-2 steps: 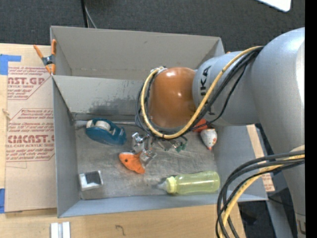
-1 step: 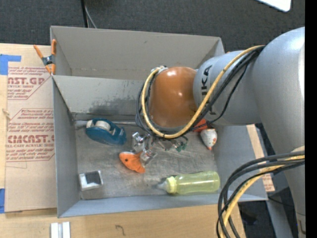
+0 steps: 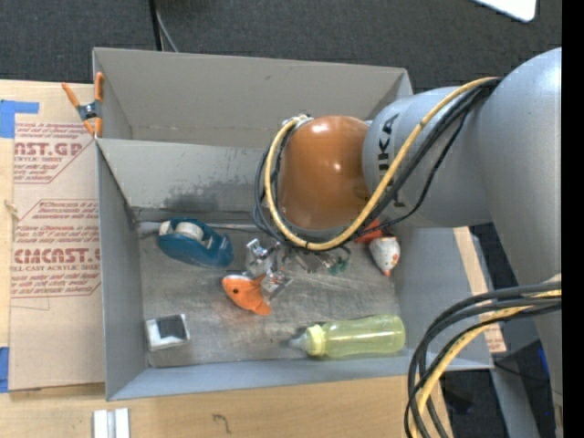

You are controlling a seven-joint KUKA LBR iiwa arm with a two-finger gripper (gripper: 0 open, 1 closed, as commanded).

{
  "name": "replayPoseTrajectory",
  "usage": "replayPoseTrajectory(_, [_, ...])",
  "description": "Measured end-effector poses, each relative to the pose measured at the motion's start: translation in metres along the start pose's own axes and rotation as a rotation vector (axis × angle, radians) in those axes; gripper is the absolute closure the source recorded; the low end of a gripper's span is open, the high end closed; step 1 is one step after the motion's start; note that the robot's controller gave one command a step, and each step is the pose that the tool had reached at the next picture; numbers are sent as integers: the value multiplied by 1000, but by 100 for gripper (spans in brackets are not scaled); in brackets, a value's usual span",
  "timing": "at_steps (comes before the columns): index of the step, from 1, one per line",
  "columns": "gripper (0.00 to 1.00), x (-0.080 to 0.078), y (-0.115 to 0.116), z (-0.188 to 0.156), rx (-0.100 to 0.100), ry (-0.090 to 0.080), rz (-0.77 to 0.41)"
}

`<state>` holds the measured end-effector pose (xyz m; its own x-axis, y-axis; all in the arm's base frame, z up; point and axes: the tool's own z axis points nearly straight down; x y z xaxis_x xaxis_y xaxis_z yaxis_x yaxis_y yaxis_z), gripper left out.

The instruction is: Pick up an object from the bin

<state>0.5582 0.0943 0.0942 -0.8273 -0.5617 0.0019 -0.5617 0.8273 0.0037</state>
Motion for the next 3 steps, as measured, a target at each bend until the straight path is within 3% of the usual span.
replayPoseTrajectory(3, [100, -1, 0, -39, 3, -3, 0])
